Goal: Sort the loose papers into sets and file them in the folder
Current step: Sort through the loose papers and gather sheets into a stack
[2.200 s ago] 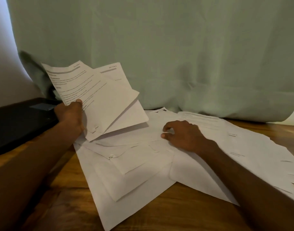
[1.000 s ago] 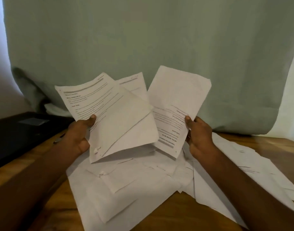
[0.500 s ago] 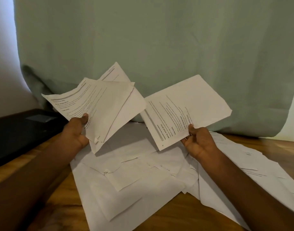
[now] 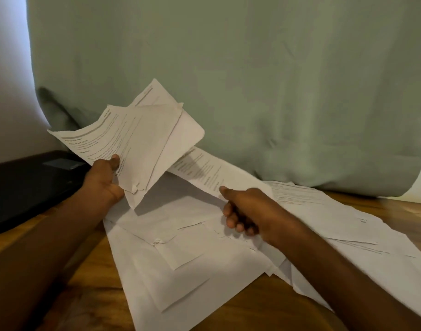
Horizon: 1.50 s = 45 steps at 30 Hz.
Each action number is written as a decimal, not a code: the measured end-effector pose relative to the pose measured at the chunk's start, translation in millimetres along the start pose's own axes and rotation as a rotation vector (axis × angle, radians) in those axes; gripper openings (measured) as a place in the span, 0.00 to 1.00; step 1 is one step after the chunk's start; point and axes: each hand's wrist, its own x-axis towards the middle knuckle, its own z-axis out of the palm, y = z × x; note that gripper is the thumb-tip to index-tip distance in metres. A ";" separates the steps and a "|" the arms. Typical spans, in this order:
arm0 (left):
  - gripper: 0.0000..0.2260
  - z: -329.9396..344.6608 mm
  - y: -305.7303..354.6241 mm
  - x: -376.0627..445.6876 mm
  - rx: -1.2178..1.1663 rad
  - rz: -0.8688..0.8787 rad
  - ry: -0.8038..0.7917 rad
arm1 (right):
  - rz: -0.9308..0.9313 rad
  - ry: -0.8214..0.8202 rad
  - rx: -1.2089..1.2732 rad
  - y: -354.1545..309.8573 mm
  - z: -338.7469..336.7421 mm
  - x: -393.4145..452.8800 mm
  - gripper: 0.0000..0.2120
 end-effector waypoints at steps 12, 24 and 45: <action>0.09 -1.4 -1.4 -4.2 0.028 -0.013 0.050 | -0.552 0.012 -0.829 40.0 8.9 31.4 0.28; 0.04 1.4 -4.7 -0.8 0.195 -0.030 0.017 | -0.230 0.201 -0.798 46.2 -15.6 50.8 0.24; 0.10 72.4 -47.9 -44.1 0.004 -0.095 -0.192 | -0.201 0.230 0.160 25.2 -29.3 47.1 0.05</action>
